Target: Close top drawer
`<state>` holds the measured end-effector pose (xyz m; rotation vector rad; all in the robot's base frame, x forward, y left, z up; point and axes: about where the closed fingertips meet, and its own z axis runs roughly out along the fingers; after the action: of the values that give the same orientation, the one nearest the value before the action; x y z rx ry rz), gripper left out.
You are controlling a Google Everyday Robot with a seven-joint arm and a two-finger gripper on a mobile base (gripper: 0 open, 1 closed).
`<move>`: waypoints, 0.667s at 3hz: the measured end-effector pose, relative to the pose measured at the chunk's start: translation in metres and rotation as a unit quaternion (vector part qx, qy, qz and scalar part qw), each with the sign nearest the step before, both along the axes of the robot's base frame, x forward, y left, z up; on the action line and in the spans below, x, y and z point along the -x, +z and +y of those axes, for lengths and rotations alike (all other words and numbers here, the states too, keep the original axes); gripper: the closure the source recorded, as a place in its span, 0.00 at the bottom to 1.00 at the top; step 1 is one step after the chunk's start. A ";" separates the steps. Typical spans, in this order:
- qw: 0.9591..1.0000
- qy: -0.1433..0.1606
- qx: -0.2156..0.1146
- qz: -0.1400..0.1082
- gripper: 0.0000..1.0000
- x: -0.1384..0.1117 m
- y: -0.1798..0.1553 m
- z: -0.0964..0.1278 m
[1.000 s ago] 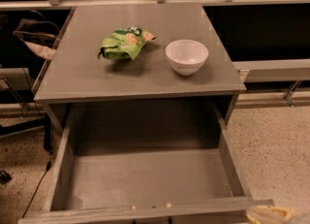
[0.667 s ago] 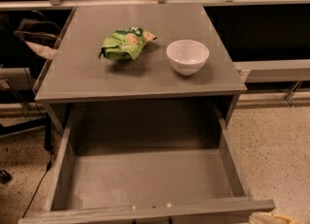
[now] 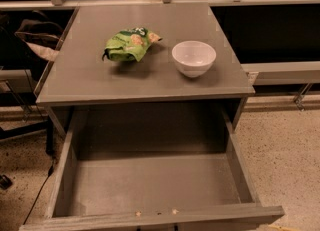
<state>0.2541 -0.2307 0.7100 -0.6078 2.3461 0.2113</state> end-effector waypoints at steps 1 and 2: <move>1.000 0.011 -0.013 0.002 1.00 -0.006 -0.007 0.005; 0.999 0.032 -0.024 0.002 1.00 -0.022 -0.011 0.013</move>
Offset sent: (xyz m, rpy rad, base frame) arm 0.0413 0.0198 -0.0157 0.0715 0.0002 0.1105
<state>0.2766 -0.2179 0.6985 -0.6608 2.3197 0.2967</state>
